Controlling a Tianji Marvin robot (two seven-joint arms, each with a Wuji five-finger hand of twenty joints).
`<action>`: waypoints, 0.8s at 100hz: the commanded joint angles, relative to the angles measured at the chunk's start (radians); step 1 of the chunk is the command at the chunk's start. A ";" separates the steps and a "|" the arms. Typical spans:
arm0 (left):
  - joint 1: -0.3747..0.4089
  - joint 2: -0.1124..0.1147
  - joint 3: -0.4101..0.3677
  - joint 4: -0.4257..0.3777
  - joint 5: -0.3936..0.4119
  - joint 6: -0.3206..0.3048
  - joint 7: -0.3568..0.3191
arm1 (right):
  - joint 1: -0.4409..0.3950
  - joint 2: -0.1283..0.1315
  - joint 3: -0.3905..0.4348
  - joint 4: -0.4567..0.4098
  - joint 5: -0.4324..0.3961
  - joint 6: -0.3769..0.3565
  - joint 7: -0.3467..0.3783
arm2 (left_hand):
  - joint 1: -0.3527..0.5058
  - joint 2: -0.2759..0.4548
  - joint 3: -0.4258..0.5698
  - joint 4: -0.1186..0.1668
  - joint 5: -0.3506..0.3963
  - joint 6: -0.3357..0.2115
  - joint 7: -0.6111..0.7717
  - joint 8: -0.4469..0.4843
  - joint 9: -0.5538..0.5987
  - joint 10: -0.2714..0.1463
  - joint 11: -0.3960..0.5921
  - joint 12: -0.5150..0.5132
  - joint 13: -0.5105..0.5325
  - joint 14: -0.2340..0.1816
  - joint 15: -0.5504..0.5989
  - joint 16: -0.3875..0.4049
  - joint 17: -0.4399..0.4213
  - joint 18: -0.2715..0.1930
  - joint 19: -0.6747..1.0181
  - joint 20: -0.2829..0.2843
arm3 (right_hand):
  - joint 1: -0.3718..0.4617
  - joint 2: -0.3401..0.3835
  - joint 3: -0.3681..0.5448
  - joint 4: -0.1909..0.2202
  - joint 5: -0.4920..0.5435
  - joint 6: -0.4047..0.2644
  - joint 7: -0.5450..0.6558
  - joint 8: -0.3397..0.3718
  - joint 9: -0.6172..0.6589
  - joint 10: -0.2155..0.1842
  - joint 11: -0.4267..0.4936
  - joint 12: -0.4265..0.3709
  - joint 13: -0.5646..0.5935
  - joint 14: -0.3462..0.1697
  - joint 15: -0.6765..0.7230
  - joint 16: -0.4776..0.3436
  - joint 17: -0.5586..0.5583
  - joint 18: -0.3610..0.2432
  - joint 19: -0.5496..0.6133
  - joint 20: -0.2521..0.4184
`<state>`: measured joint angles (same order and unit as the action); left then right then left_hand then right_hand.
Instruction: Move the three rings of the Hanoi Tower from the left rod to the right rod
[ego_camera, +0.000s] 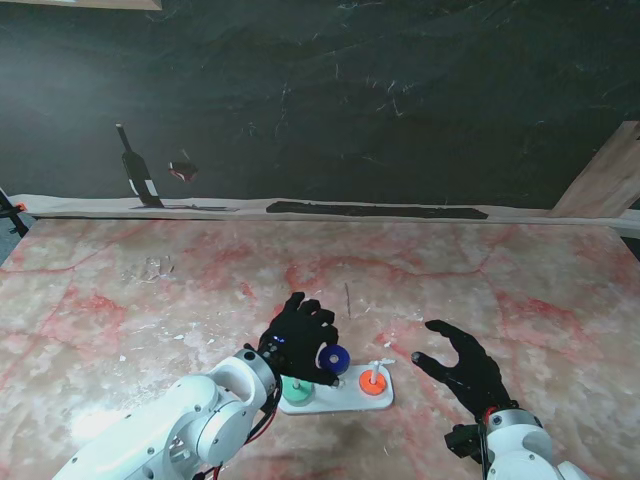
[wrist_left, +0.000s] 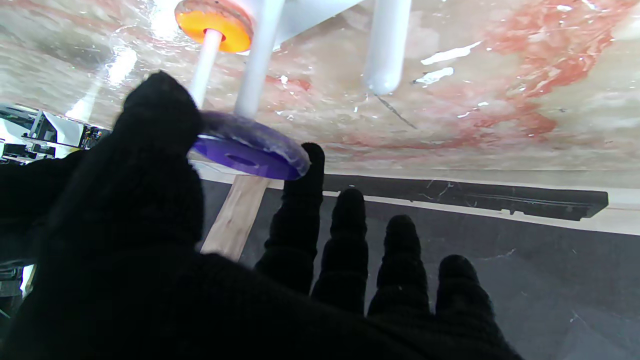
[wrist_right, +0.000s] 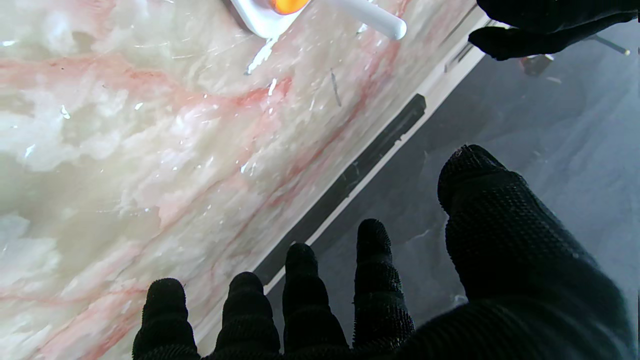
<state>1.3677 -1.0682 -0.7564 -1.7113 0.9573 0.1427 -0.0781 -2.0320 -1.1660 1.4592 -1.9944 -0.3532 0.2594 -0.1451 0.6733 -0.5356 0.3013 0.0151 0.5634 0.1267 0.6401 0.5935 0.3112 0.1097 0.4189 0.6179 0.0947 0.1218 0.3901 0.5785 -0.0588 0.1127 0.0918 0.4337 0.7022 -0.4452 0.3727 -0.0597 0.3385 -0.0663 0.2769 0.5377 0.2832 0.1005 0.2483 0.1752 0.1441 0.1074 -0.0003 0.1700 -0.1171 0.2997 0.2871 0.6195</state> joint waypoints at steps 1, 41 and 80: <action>-0.011 -0.007 0.007 0.009 -0.005 -0.001 0.002 | -0.008 -0.003 -0.002 -0.008 0.001 0.001 -0.002 | 0.039 0.036 0.085 0.003 0.047 -0.064 0.053 0.029 0.015 -0.008 -0.015 -0.002 -0.004 0.001 0.009 -0.003 -0.007 -0.007 0.002 0.013 | -0.018 -0.009 0.002 0.014 -0.033 0.004 -0.016 0.007 -0.027 0.000 0.015 0.000 0.006 -0.001 -0.006 0.009 -0.011 -0.007 -0.013 0.020; -0.041 -0.009 0.037 0.044 -0.026 -0.001 0.001 | -0.008 -0.003 -0.001 -0.007 0.000 -0.001 0.001 | 0.041 0.037 0.084 0.003 0.044 -0.064 0.052 0.029 0.014 -0.008 -0.015 -0.002 -0.004 0.000 0.007 -0.002 -0.006 -0.008 0.000 0.010 | -0.016 -0.010 0.002 0.014 -0.032 0.004 -0.016 0.008 -0.028 0.001 0.015 0.000 0.006 -0.001 -0.006 0.008 -0.011 -0.007 -0.013 0.020; -0.032 -0.006 0.034 0.042 -0.014 0.001 -0.003 | -0.006 -0.002 0.000 -0.003 -0.001 -0.005 0.001 | 0.041 0.037 0.083 0.003 0.042 -0.064 0.050 0.029 0.010 -0.007 -0.016 -0.003 -0.004 0.000 0.004 -0.002 -0.005 -0.009 -0.002 0.007 | -0.017 -0.009 0.002 0.014 -0.034 0.004 -0.016 0.008 -0.028 0.000 0.015 0.000 0.006 0.000 -0.005 0.008 -0.011 -0.007 -0.013 0.021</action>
<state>1.3274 -1.0757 -0.7181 -1.6625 0.9376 0.1436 -0.0817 -2.0329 -1.1660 1.4606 -1.9945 -0.3536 0.2583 -0.1439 0.6728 -0.5356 0.3013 0.0151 0.5632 0.1268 0.6402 0.6029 0.3112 0.1097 0.4189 0.6178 0.0947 0.1219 0.3901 0.5784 -0.0588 0.1127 0.0918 0.4338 0.7022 -0.4451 0.3727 -0.0597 0.3385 -0.0663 0.2769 0.5377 0.2832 0.1007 0.2484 0.1752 0.1441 0.1074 -0.0003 0.1700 -0.1171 0.2997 0.2871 0.6199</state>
